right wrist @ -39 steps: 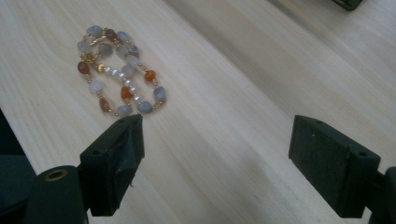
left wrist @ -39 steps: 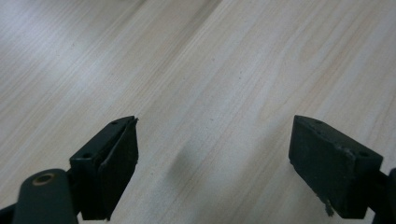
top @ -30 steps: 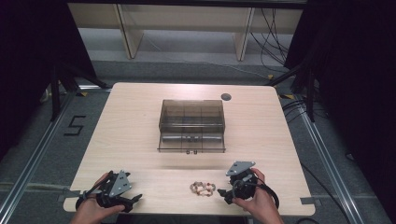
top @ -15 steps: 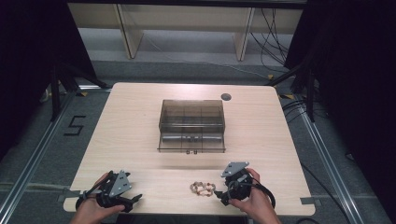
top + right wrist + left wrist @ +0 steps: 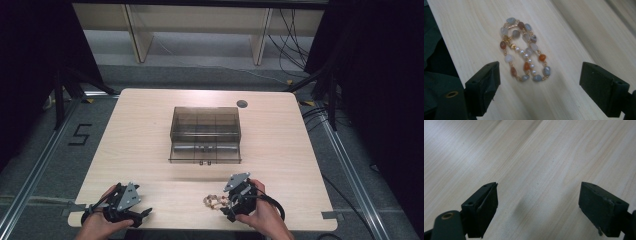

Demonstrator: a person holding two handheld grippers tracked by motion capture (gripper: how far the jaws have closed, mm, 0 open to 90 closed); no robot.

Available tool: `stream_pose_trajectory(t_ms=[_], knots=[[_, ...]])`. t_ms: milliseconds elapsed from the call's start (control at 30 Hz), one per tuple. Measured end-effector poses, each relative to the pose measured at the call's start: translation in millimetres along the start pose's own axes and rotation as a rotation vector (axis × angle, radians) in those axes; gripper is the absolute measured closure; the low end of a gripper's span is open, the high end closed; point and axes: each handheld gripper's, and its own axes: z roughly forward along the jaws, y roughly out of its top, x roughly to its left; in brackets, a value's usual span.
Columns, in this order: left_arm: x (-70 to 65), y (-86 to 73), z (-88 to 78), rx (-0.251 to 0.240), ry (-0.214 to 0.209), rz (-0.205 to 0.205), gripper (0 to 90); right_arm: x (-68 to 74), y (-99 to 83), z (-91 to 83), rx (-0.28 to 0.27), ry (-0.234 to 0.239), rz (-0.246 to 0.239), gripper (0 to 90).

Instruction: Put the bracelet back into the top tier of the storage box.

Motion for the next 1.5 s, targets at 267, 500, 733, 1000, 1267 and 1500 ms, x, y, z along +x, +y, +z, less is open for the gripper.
stream_pose_trajectory(t_ms=[267,500,733,1000,1267,1500], knots=[[0.1,-0.1,0.2,0.001,0.000,0.000,15.8,4.9,8.7,7.3,0.029,0.009,-0.028,18.8],[0.1,0.0,0.0,0.000,0.000,0.001,15.8,7.4,15.2,13.3,0.057,0.028,-0.056,20.7],[0.0,0.0,0.1,0.000,0.000,0.000,15.8,8.3,21.3,17.1,0.079,0.037,-0.074,24.3],[0.0,0.0,-0.1,0.000,-0.002,0.001,15.8,7.0,26.3,22.0,0.115,0.041,-0.076,27.2],[-0.1,0.0,0.0,0.000,-0.002,0.001,15.8,7.9,34.1,24.7,0.141,0.062,-0.098,30.8],[-0.4,-0.1,-0.5,-0.008,0.016,0.003,15.8,7.5,36.0,28.6,0.171,0.075,-0.093,33.8]])
